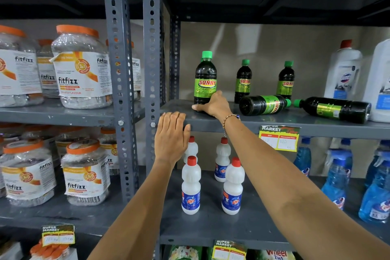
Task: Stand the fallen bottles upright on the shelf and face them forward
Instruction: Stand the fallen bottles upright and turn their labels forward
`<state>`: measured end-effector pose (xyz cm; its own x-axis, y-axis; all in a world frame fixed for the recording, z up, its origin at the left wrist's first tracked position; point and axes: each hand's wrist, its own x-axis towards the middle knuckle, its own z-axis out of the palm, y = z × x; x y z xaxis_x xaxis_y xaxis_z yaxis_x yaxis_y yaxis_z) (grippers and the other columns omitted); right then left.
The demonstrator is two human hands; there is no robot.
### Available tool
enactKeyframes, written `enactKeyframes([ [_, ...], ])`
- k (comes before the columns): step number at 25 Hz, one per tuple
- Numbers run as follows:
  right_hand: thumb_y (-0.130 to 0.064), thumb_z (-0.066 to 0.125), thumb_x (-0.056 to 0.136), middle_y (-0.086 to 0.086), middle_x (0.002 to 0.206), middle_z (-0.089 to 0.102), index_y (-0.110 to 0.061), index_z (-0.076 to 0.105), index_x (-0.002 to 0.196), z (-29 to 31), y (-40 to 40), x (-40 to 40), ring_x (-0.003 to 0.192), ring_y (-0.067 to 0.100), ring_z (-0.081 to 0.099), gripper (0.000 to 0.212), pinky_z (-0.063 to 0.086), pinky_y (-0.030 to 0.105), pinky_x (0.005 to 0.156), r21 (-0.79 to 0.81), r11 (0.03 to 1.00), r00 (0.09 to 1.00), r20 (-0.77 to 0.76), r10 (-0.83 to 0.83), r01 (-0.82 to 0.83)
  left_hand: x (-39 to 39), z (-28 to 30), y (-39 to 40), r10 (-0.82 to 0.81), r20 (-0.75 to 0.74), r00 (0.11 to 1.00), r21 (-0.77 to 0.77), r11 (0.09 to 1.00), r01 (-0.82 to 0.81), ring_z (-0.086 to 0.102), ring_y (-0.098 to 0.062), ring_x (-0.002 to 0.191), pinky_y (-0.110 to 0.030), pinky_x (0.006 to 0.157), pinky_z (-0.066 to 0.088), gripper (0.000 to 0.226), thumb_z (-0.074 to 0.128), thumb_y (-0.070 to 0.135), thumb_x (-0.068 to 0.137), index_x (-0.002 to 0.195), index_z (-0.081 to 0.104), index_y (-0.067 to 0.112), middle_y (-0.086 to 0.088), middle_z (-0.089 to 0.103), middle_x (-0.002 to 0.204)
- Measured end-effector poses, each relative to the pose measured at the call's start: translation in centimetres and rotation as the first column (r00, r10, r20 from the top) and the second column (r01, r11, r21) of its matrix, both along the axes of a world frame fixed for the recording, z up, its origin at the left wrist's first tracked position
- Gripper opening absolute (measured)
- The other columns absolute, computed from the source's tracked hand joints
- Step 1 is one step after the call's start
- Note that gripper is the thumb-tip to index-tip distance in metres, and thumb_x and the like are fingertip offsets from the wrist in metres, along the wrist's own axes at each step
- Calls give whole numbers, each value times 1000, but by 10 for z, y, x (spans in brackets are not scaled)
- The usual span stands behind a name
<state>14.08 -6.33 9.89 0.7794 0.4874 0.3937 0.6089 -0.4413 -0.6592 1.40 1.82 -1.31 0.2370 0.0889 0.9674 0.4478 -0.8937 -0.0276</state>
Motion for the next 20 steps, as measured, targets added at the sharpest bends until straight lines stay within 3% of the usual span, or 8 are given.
enactKeyframes([
  [11, -51, 78, 65, 14, 124, 53, -1, 36, 126, 3, -2, -3, 115, 30, 54, 89, 47, 39, 91, -62, 998, 1000, -5, 26, -27, -6, 4, -7, 5, -65, 998, -45, 999, -8, 60, -30, 106, -44, 104, 39, 40, 34, 32, 97, 112, 60, 6, -12, 64, 110],
  [13, -44, 79, 68, 12, 123, 54, -3, 45, 126, 4, -7, 4, 111, 28, 55, 79, 48, 37, 91, -89, 991, 994, -33, 100, -103, -7, 12, -17, 4, -37, 999, -124, 992, -8, 61, -29, 94, -42, 95, 44, 37, 34, 31, 97, 102, 61, 8, -10, 65, 99],
  [15, -30, 79, 72, 11, 114, 60, -3, 52, 119, 4, -15, 15, 98, 22, 57, 61, 48, 31, 77, -7, 993, 989, -91, 116, -117, -4, 30, -27, -49, 10, 999, -186, 981, 50, 58, -26, 82, -39, 79, 45, 36, 32, 31, 98, 91, 60, 10, -7, 63, 88],
  [16, -25, 78, 74, 12, 115, 61, -2, 51, 119, 4, -19, 20, 97, 21, 56, 57, 46, 29, 77, 60, 993, 985, -133, 113, -106, -2, 41, -30, -123, -12, 992, -193, 974, 118, 57, -25, 81, -38, 75, 44, 35, 33, 30, 99, 90, 60, 11, -6, 63, 87],
  [18, -18, 75, 77, 15, 127, 57, -1, 44, 130, 4, -25, 29, 112, 24, 54, 64, 44, 34, 94, 186, 979, 976, -182, 123, -88, 9, 68, -32, -306, -92, 948, -245, 929, 276, 58, -25, 94, -36, 79, 45, 26, 41, 28, 98, 105, 58, 10, -8, 63, 101],
  [19, -17, 74, 78, 16, 132, 54, 0, 41, 134, 5, -26, 32, 119, 26, 51, 67, 42, 37, 102, 223, 970, 970, -197, 142, -97, 16, 81, -28, -382, -102, 919, -350, 878, 326, 54, -27, 109, -36, 89, 43, 29, 46, 25, 97, 120, 52, 8, -11, 59, 117],
  [20, -18, 73, 79, 17, 133, 54, 1, 38, 136, 6, -25, 33, 122, 27, 50, 69, 40, 39, 105, 234, 966, 965, -207, 159, -109, 21, 95, -24, -448, -89, 890, -521, 782, 342, 42, -29, 128, -37, 102, 36, 47, 51, 21, 95, 138, 37, 6, -15, 46, 138],
])
